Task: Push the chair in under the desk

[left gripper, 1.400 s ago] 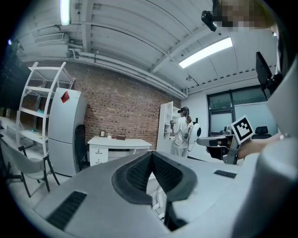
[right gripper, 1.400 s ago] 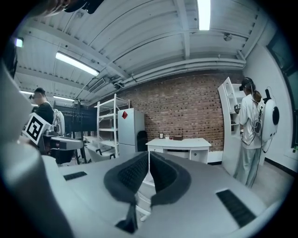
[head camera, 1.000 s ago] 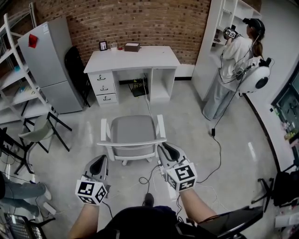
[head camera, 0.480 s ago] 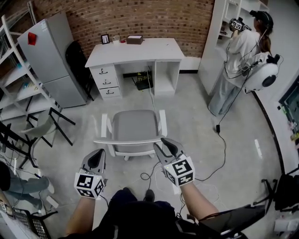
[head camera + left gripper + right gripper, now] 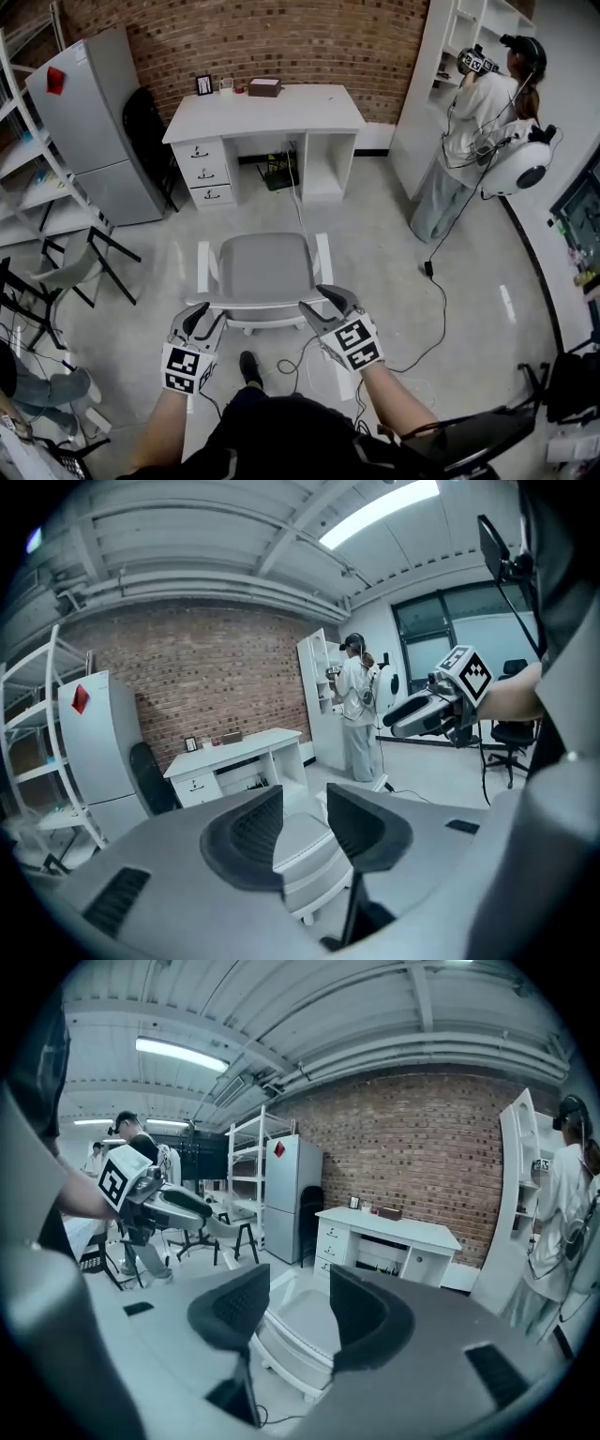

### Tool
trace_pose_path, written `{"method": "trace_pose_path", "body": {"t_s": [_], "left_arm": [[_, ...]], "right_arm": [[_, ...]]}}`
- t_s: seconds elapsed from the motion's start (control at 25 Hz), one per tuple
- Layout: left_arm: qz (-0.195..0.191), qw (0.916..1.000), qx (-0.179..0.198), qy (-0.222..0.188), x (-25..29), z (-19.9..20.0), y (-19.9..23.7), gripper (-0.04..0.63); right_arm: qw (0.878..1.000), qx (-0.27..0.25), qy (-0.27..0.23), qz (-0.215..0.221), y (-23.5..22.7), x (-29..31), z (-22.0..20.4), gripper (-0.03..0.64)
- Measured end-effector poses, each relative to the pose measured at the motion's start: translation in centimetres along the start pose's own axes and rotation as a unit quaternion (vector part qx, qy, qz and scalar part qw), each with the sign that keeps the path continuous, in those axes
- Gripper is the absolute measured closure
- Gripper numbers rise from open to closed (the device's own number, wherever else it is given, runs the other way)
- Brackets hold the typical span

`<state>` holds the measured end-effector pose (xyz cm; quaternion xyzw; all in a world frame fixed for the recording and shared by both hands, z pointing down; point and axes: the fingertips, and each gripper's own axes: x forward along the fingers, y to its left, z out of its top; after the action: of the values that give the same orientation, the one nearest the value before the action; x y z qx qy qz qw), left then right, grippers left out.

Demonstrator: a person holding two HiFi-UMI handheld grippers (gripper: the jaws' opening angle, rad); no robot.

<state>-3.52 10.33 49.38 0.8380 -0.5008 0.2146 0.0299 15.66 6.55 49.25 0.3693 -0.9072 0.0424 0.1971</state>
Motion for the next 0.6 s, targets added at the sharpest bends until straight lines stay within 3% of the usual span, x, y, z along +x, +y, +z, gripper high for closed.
{"method": "trace_pose_path", "body": {"t_s": [0.24, 0.4, 0.6], "left_arm": [[-0.034, 0.995, 0.077, 0.053, 2.8, -2.7, 1.9, 0.404], [-0.065, 0.983, 0.136, 0.105, 4.8, -5.7, 2.0, 0.392], [-0.104, 0.9695, 0.17, 0.143, 6.6, -8.8, 1.7, 0.38]], "right_arm": [[0.998, -0.033, 0.047, 0.025, 0.7, 3.8, -1.3, 0.39], [0.992, -0.068, 0.097, 0.053, 1.5, 5.8, -3.9, 0.385], [0.976, -0.126, 0.158, 0.081, 2.6, 7.6, -7.4, 0.363]]}}
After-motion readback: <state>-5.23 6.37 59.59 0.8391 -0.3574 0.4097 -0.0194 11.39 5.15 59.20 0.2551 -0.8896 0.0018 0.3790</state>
